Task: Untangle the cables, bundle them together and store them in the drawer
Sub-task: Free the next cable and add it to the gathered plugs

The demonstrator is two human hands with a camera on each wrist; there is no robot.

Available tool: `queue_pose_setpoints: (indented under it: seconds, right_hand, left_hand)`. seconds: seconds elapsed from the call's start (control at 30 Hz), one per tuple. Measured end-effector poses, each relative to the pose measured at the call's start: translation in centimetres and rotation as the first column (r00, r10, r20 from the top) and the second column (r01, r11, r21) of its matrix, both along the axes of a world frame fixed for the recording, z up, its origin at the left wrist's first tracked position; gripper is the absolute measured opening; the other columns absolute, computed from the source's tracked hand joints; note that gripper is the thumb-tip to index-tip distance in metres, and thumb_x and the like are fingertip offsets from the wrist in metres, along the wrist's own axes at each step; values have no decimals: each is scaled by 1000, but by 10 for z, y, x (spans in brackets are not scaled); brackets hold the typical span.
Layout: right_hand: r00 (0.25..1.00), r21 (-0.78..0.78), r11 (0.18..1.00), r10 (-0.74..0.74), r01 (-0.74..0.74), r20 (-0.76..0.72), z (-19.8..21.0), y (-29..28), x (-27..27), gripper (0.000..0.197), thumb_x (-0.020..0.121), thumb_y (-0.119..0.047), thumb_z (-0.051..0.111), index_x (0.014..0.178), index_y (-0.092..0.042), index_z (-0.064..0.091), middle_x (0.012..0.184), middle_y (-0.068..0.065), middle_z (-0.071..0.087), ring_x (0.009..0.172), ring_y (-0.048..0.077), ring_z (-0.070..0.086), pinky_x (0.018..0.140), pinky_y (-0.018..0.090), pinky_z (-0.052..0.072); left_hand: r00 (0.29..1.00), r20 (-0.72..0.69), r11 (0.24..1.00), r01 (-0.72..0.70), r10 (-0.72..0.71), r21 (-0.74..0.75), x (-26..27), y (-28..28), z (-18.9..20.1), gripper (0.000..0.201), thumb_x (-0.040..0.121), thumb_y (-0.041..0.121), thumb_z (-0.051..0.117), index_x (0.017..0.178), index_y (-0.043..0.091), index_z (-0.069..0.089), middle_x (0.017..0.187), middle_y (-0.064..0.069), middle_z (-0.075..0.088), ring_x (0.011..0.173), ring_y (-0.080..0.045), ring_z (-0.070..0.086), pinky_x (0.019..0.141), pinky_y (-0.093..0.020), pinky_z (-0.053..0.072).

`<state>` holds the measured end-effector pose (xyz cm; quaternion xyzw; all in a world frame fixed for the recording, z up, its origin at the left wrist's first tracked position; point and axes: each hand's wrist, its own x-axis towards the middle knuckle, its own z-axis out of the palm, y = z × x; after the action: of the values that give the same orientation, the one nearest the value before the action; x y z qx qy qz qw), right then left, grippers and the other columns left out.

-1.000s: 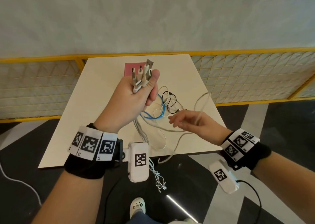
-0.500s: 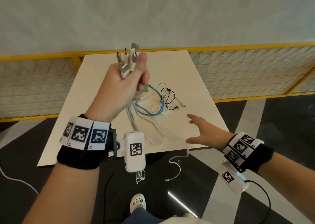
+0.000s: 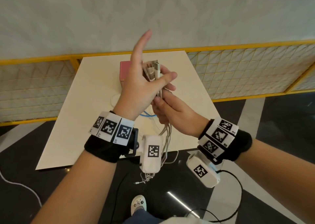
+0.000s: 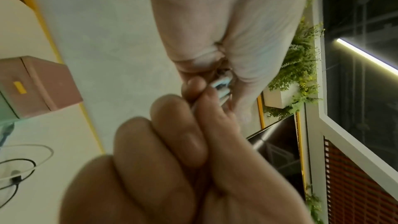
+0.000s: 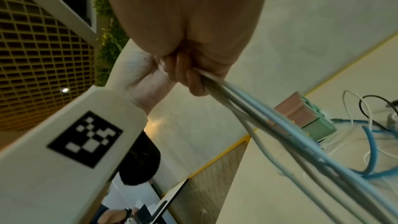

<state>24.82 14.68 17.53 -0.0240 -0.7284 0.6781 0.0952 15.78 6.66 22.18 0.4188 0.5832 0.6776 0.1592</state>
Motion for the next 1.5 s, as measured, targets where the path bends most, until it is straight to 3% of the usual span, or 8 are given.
queue_pose_setpoints:
  seconds: [0.1, 0.37, 0.57, 0.83, 0.97, 1.13, 1.33, 1.5]
  right_hand:
    - [1000, 13, 1000, 28, -28, 6, 6, 4, 0, 26, 103, -11, 22, 82, -11, 37, 64, -1, 29, 49, 5, 30, 45, 21, 26]
    - [996, 59, 997, 53, -49, -65, 10, 14, 3, 27, 101, -10, 23, 82, -14, 42, 70, 4, 37, 58, 12, 48, 65, 29, 54]
    - [999, -10, 1000, -21, 21, -43, 5, 20, 7, 28, 103, -10, 21, 85, -13, 42, 68, 0, 31, 57, 9, 28, 53, 27, 26]
    - [997, -83, 995, -52, 47, -56, 15, 33, 3, 15, 95, -9, 35, 83, -11, 42, 61, -9, 38, 52, 4, 28, 50, 20, 22]
    - [1000, 77, 997, -11, 12, -12, 23, 35, -3, 10, 81, 2, 40, 83, -7, 44, 63, -1, 37, 52, 5, 34, 49, 17, 31]
    - [1000, 516, 856, -12, -3, 27, 15, 36, -13, 11, 100, -8, 33, 95, -8, 42, 78, 4, 50, 67, 14, 55, 67, 29, 50]
    - [987, 740, 666, -35, -92, 155, -25, 53, -34, 16, 93, 3, 35, 97, -12, 37, 84, -3, 46, 80, 22, 55, 72, 30, 44]
    - [941, 651, 750, -126, -118, 315, -50, 42, -51, 10, 100, -9, 30, 102, -19, 29, 74, -7, 44, 70, 21, 51, 75, 40, 50]
  left_hand:
    - [994, -87, 996, -68, 63, -56, 2, 3, 5, 18, 90, 11, 68, 98, 10, 52, 74, -17, 58, 57, -15, 70, 51, -30, 56]
    - [974, -223, 998, 17, -29, -56, 0, 15, 1, 33, 104, 24, 35, 77, 11, 47, 68, -11, 51, 68, -35, 63, 63, -32, 50]
    - [929, -286, 958, 171, -234, -230, -9, 16, 1, 30, 107, 14, 34, 106, 5, 62, 88, -3, 59, 75, -7, 58, 59, -8, 41]
    - [955, 101, 946, 291, -278, -144, -7, 20, -11, 95, 72, 45, 69, 152, 30, 18, 126, -5, 65, 116, -19, 64, 98, -32, 51]
    - [989, -89, 952, 88, -118, -293, -4, 24, -13, 29, 94, 41, 57, 97, 18, 75, 103, -1, 75, 98, -11, 69, 81, -26, 57]
    - [990, -54, 985, -135, 130, -103, -9, 27, -7, 54, 103, 30, 44, 51, 24, 57, 73, 4, 74, 73, -15, 72, 71, -36, 58]
    - [979, 167, 970, -148, 116, 195, -33, 6, 21, 45, 103, 31, 40, 59, 19, 37, 51, 5, 26, 41, -14, 24, 44, -24, 26]
    - [983, 101, 963, -171, 153, 208, -47, -11, 34, 45, 103, 31, 38, 59, 20, 39, 53, 2, 24, 39, -13, 19, 43, -22, 18]
